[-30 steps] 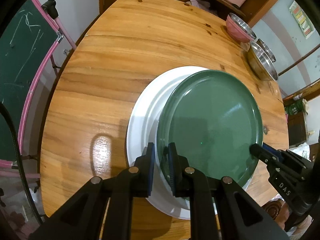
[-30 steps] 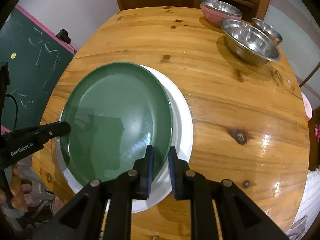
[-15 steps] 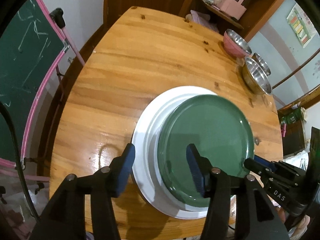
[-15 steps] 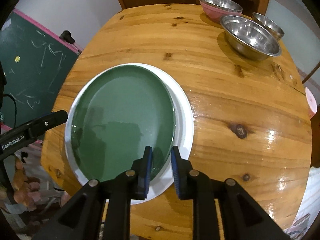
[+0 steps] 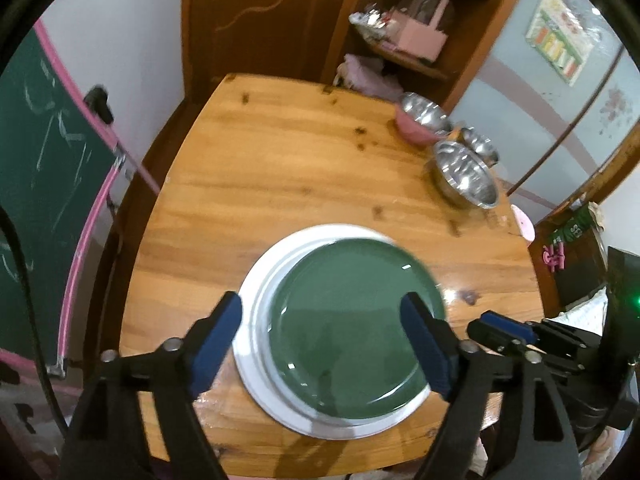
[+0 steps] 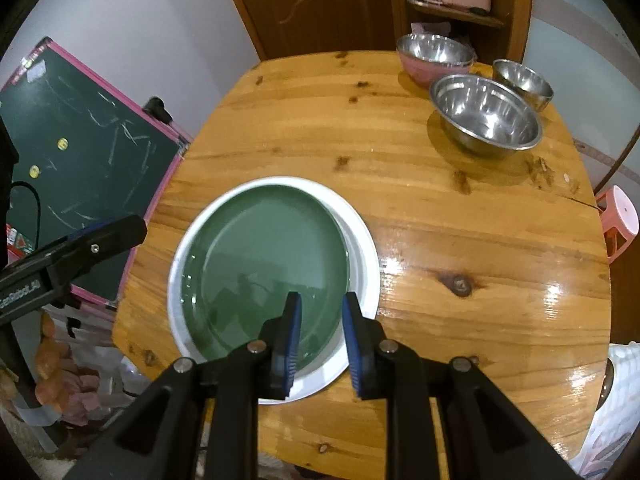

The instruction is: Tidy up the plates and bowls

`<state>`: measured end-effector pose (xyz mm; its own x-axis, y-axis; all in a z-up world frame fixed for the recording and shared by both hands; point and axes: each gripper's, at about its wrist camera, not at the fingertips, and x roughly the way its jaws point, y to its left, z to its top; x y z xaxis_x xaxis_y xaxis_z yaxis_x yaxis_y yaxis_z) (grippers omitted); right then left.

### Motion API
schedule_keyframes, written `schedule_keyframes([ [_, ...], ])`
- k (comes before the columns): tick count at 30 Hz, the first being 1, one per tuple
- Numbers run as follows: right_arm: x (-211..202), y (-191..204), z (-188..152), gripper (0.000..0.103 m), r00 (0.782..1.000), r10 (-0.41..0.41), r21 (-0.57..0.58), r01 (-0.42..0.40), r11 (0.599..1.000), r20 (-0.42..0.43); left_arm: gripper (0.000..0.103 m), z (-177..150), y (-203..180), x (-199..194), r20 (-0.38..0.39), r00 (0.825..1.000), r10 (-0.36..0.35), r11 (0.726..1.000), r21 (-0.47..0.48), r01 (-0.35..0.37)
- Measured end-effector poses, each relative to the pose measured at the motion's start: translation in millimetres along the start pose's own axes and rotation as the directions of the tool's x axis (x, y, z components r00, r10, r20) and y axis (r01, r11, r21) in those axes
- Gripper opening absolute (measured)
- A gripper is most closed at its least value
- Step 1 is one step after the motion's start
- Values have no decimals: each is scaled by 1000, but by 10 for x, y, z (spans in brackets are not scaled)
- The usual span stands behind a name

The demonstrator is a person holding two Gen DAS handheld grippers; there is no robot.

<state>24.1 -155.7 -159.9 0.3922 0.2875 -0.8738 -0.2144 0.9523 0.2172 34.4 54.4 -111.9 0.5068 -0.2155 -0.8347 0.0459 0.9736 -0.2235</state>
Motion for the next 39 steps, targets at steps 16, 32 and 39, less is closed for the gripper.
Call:
schedule_keyframes([
  [16, -986, -542, 256, 38, 981, -21, 42, 13, 999, 194, 90, 649, -999, -280, 35, 995, -93, 993, 74, 90],
  [32, -1777, -1728, 1142, 38, 935, -163, 144, 122, 982, 314, 90, 1660, -1830, -76, 159, 983, -98, 994, 60, 89],
  [39, -1521, -2141, 1519, 38, 953, -160, 188, 112, 976, 258, 90, 1942, -1993, 603, 119, 991, -62, 997, 53, 56],
])
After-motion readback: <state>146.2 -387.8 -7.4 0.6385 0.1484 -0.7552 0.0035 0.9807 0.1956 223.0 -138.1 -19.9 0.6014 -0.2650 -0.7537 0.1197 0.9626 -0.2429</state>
